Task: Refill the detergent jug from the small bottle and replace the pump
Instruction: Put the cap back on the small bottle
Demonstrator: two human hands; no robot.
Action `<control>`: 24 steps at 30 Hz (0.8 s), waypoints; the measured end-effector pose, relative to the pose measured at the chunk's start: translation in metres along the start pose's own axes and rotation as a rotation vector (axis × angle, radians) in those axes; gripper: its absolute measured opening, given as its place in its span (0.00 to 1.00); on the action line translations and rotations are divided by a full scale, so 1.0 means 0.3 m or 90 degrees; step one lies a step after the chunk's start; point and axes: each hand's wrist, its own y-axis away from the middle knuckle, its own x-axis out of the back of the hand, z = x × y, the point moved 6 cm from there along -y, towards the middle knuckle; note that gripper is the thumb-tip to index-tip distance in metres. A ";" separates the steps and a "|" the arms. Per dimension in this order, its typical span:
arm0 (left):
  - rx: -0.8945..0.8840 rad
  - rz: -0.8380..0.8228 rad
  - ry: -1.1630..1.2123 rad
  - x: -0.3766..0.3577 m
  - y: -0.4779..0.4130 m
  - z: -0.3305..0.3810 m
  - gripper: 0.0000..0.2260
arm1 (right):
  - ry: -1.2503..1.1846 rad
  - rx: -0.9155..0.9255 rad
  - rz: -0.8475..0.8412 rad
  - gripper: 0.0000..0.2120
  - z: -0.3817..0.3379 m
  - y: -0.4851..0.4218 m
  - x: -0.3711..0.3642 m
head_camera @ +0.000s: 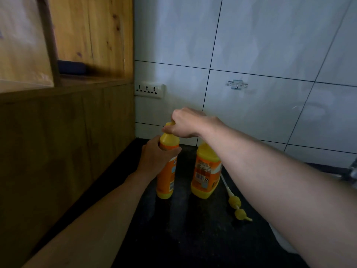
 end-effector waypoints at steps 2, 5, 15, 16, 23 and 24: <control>0.001 -0.004 -0.001 0.003 -0.002 -0.002 0.15 | -0.026 -0.031 0.004 0.20 0.007 -0.002 0.005; 0.002 -0.016 -0.003 -0.001 -0.001 0.000 0.15 | -0.007 -0.060 0.007 0.20 0.010 0.004 0.009; -0.012 -0.064 0.001 -0.024 0.004 0.025 0.18 | 0.066 0.006 0.015 0.12 -0.027 0.018 -0.023; -0.010 -0.063 -0.002 -0.025 0.003 0.026 0.18 | 0.062 -0.011 0.013 0.13 -0.026 0.018 -0.023; -0.025 -0.024 -0.028 -0.033 0.013 0.044 0.17 | 0.013 -0.145 0.027 0.11 -0.023 0.024 -0.017; -0.027 -0.021 -0.033 -0.033 0.014 0.046 0.17 | 0.010 -0.156 0.027 0.12 -0.025 0.024 -0.018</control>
